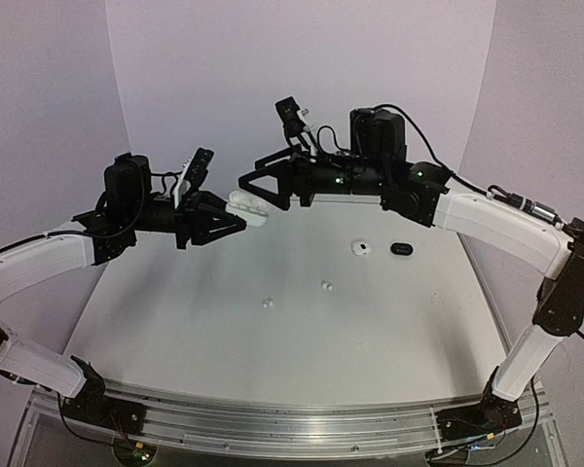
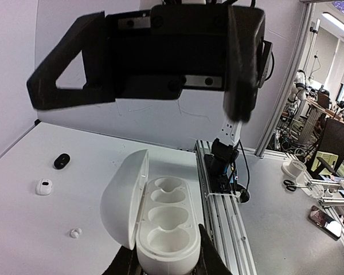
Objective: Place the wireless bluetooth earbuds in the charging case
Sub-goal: Move the right earbud to the center of the board, then pick up the right earbud from the center of the board.
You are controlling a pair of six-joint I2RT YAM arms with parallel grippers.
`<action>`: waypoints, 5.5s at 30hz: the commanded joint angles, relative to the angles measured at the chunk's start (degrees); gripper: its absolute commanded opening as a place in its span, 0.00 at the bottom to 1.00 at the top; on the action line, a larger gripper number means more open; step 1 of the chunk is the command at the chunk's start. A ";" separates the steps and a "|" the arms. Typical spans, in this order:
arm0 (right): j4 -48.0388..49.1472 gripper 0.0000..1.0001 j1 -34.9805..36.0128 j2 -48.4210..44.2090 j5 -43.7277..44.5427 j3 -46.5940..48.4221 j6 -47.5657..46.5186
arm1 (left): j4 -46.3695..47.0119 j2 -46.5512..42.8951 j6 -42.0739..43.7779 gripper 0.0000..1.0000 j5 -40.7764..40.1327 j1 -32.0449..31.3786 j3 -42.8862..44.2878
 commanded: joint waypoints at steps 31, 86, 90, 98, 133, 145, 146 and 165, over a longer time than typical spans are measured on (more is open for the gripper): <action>-39.39 0.46 -22.76 30.72 12.46 10.73 -12.90 | 10.94 -9.47 -9.43 0.00 -14.93 -0.03 -12.24; -32.48 0.28 -13.71 29.04 19.49 -5.39 -8.60 | 10.44 -8.56 -7.89 0.00 -13.59 0.03 -12.06; -31.43 0.26 -12.13 27.73 21.35 -7.14 -6.19 | 10.95 -8.43 -7.83 0.00 -13.60 -0.01 -12.25; -30.80 0.25 -10.04 26.54 24.74 -10.41 0.92 | 11.00 -8.74 -7.52 0.00 -13.67 0.02 -12.56; -25.97 0.01 -8.35 25.32 27.72 -13.37 4.36 | 11.37 -9.50 -6.26 0.00 -14.07 0.06 -13.05; -24.42 0.00 -8.60 20.85 29.06 -15.36 2.62 | 11.62 -9.51 -6.13 0.00 -14.04 0.05 -13.22; -23.61 0.00 -8.64 20.28 29.00 -15.76 2.47 | 11.78 -9.48 -6.10 0.00 -14.00 0.05 -13.30; -15.76 0.00 -8.74 9.44 31.48 -16.89 -0.92 | 12.18 -10.17 -5.53 0.00 -17.27 0.05 -15.09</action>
